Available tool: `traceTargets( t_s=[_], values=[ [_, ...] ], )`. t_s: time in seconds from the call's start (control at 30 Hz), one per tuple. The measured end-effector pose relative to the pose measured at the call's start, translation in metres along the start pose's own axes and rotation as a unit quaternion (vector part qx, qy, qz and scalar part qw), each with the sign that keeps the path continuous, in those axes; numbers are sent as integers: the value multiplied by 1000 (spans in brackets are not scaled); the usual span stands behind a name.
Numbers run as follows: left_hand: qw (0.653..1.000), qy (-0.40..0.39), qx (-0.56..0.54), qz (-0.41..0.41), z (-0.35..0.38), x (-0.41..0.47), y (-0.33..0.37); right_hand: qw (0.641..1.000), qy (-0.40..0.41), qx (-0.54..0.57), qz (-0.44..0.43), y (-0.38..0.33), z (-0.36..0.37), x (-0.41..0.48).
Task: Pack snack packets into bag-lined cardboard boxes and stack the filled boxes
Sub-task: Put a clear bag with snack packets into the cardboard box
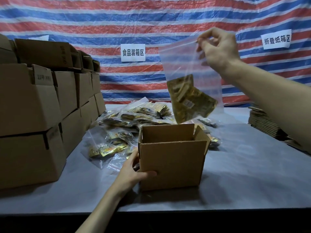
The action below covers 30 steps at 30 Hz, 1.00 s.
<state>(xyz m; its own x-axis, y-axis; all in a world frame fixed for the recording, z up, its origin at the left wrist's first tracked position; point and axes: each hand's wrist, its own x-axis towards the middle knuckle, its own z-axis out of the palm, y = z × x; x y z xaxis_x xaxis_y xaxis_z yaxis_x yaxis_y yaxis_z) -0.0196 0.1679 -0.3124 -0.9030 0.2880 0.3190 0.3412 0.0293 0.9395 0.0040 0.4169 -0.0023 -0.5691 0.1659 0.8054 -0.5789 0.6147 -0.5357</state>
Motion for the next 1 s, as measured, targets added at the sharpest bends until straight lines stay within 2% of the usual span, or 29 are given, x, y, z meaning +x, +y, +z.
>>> traceTargets(
  t_s=[0.17,0.37,0.67,0.83,0.9,0.97,1.0],
  values=[
    [1000,-1,-11,-2,-1,2,-4,995,-7,96,22,-2,20,0],
    [1000,-2,-6,-1,-2,1,-4,985,-33,149,83,5,54,-20],
    [1000,5,-11,-5,1,2,-2,979,-169,-14,115,52,63,-69],
    [1000,5,-9,-6,1,0,0,985,-117,74,101,50,61,-72],
    [1000,5,-11,-5,1,-1,0,972,-208,49,102,53,55,-77],
    [1000,5,-13,-6,2,-1,1,931,-349,-26,104,58,47,-83],
    [1000,5,-14,-7,2,-1,1,914,-389,-48,103,60,42,-85]
  ],
)
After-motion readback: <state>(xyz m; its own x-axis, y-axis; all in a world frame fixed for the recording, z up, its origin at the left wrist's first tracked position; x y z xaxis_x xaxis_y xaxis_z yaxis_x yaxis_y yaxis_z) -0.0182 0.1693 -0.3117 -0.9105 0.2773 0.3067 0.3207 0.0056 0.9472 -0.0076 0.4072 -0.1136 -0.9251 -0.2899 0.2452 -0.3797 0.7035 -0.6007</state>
